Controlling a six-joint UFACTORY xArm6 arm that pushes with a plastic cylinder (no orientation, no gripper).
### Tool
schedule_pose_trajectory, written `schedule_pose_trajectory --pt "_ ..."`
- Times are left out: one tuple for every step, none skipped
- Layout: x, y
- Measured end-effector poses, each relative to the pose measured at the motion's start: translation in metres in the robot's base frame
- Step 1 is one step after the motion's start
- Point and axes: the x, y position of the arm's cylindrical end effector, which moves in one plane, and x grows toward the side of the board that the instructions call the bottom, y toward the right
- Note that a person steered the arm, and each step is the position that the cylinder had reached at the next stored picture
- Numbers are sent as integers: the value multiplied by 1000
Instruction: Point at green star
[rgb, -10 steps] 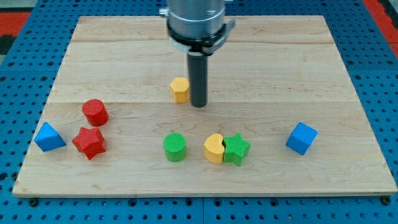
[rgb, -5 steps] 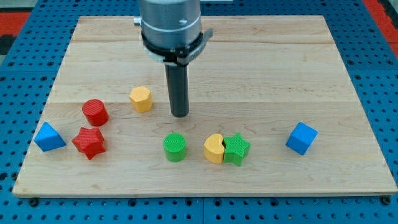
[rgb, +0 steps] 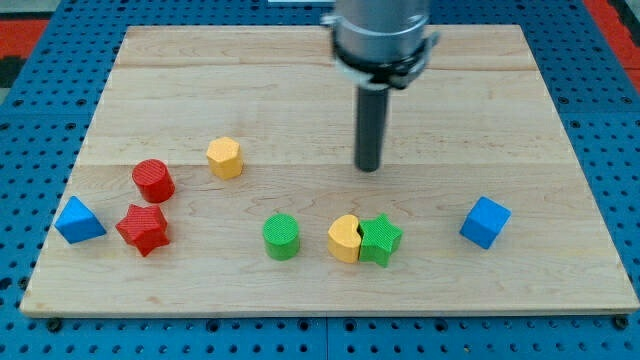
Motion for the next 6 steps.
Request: schedule_pose_trajectory --pt "14 121" --pt "121 175" --pt "180 130" --pt "162 50" --pt "143 -17" --pt "119 -39"
